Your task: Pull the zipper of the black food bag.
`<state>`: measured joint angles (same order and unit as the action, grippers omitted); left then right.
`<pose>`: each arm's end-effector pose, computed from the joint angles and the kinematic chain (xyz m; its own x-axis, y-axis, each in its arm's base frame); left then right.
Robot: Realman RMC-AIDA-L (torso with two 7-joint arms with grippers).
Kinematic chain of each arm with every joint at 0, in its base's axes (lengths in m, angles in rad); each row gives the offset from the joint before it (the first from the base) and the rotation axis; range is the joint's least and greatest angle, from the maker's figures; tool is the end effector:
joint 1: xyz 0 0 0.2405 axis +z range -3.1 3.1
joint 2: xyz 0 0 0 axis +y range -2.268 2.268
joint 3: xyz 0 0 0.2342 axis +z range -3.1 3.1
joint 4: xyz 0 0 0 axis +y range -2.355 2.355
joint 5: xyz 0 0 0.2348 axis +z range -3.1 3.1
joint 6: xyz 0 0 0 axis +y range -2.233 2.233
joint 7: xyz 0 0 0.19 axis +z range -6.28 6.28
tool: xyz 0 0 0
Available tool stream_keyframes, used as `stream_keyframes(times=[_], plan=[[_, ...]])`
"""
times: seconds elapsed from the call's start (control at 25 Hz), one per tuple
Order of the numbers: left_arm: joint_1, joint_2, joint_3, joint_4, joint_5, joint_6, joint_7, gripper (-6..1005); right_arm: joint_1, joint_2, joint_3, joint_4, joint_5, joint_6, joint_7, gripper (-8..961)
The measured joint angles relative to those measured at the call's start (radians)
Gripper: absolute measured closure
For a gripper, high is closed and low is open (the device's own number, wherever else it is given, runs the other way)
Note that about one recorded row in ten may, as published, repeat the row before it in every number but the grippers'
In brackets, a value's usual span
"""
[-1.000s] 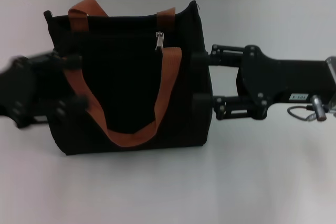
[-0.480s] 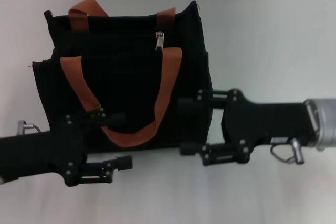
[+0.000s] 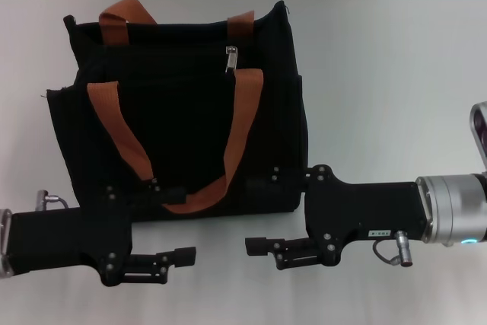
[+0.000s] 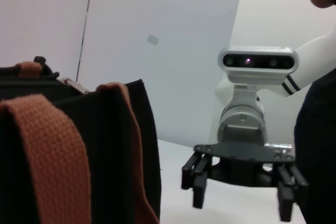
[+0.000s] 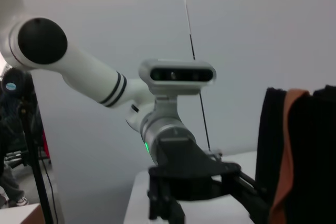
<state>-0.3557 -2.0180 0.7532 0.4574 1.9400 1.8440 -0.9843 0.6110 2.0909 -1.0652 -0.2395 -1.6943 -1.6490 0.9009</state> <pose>-0.2724 0.2499 -0.0355 0.7705 0.2113 0.6013 0.2712 -0.9625 -0.0092 0.1941 0.2786 -0.1151 0.7776 -0.1406 -0.6128 -0.1133 -0.9901 0.0833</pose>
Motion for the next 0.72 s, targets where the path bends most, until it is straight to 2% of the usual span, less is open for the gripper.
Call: stream_keyframes(times=[0.36, 0.72], plan=[[-0.002, 0.020, 0.001, 0.005, 0.021, 0.033, -0.027, 163, 0.005, 0.000, -0.012, 0.023, 0.002, 0.028, -0.025, 191], [-0.003, 0.021, 0.002, 0.007, 0.032, 0.035, -0.030, 163, 0.006, 0.000, -0.013, 0.023, 0.004, 0.028, -0.026, 190]])
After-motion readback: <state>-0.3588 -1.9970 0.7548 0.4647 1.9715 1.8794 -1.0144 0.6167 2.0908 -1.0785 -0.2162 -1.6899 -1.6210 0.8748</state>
